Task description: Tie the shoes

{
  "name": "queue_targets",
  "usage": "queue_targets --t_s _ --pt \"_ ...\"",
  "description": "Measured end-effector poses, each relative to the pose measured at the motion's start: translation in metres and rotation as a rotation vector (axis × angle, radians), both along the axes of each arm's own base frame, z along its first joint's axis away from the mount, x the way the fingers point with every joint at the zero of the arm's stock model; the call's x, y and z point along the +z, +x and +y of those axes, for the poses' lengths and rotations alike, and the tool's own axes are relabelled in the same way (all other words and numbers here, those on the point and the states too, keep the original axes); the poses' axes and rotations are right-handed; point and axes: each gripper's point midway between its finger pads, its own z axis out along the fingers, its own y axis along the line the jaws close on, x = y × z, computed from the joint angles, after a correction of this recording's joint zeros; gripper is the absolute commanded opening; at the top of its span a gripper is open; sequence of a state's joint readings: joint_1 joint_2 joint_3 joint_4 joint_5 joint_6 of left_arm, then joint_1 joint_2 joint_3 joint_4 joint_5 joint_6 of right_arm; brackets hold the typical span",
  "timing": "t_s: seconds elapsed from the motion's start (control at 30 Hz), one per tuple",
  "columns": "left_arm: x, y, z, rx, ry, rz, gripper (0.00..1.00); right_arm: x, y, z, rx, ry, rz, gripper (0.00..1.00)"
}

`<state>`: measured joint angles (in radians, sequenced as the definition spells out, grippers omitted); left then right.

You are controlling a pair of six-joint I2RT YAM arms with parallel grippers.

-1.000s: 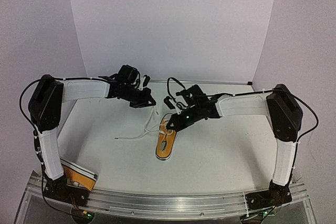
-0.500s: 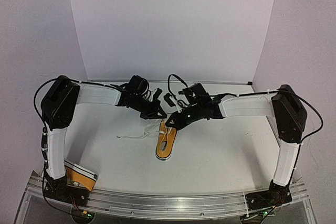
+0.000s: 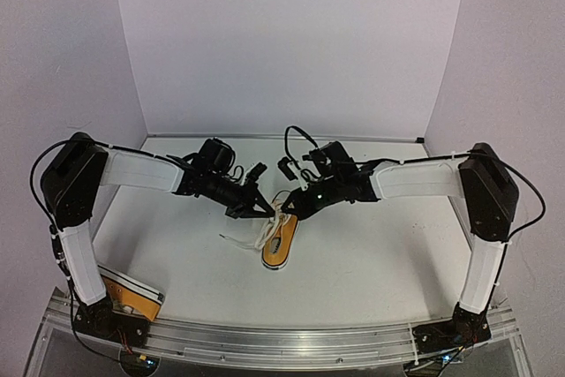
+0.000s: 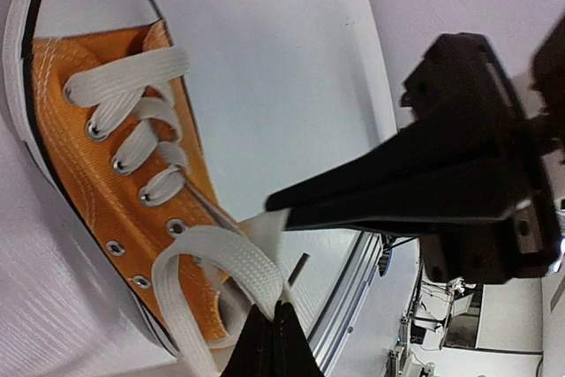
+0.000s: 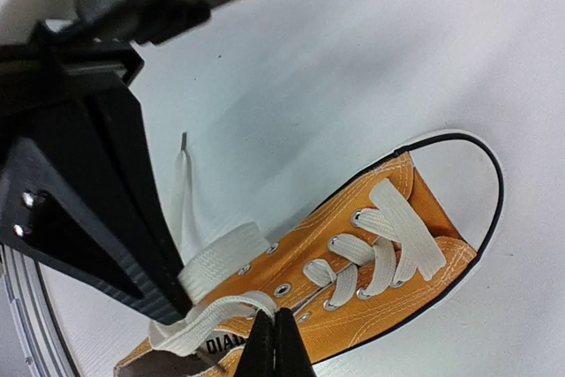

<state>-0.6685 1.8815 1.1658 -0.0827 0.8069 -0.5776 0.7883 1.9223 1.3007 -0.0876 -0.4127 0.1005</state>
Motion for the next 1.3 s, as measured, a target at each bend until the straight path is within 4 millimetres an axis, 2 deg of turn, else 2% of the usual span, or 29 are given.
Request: queue_targets --t_s 0.1,0.23,0.5,0.8,1.13,1.3 --pt "0.018 0.002 -0.003 -0.001 -0.044 -0.038 0.0 0.002 -0.001 0.0 0.005 0.009 -0.002 0.0" --pt "0.024 0.004 -0.008 -0.003 -0.084 -0.032 0.0 0.007 -0.002 0.002 0.011 0.024 -0.01 0.0" --pt "0.005 0.008 -0.005 0.032 -0.072 0.007 0.0 0.009 -0.007 -0.002 0.015 0.032 -0.012 0.0" --pt "-0.001 0.037 0.003 0.147 -0.079 0.023 0.0 0.009 -0.011 -0.004 0.022 0.042 -0.011 0.0" --pt "-0.022 0.034 -0.002 0.15 -0.044 0.05 0.0 0.015 -0.013 0.0 0.045 0.078 -0.026 0.0" --pt "-0.02 0.039 -0.01 0.136 -0.062 0.041 0.0 0.015 -0.013 0.0 0.048 0.081 -0.03 0.0"
